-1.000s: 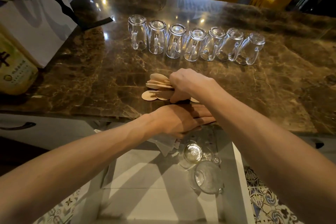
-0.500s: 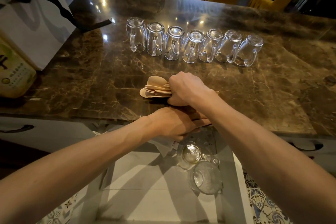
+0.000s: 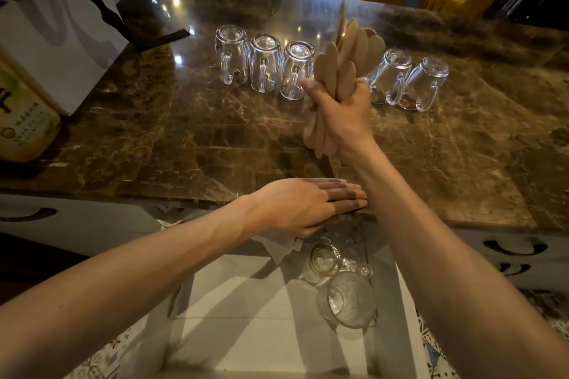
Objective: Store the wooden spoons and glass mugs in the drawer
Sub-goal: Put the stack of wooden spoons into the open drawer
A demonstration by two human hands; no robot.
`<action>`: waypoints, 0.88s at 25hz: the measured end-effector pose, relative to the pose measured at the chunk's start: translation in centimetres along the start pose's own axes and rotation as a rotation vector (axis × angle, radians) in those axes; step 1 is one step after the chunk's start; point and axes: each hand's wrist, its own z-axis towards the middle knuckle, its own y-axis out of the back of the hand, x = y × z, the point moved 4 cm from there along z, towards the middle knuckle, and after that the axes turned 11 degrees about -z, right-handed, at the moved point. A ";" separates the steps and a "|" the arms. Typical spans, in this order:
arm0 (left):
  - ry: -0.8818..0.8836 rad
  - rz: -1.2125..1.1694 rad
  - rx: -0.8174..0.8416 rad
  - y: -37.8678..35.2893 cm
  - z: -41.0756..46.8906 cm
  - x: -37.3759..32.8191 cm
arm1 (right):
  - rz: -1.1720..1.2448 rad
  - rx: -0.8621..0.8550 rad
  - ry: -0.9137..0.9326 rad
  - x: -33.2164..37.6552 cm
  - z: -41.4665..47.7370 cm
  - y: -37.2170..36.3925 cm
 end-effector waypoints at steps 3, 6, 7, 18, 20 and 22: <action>-0.042 -0.087 -0.087 0.8 -0.1 -0.2 | 0.019 -0.056 0.008 -0.8 0.1 0.5; -0.023 -0.074 -0.059 0.6 0.1 -0.2 | 0.005 -0.110 0.019 -1.8 -0.2 0.6; -0.015 -0.068 -0.044 0.5 0.2 -0.2 | 0.017 -0.120 0.009 -2.2 -0.5 0.5; -0.029 -0.077 -0.035 0.9 0.2 -0.1 | 0.015 -0.073 0.040 -2.9 -0.8 0.0; -0.035 -0.084 -0.036 1.0 0.2 -0.1 | -0.003 -0.064 0.062 -2.6 -0.8 0.1; -0.033 -0.100 -0.043 1.1 0.2 0.0 | 0.011 -0.072 0.082 -2.5 -0.7 0.3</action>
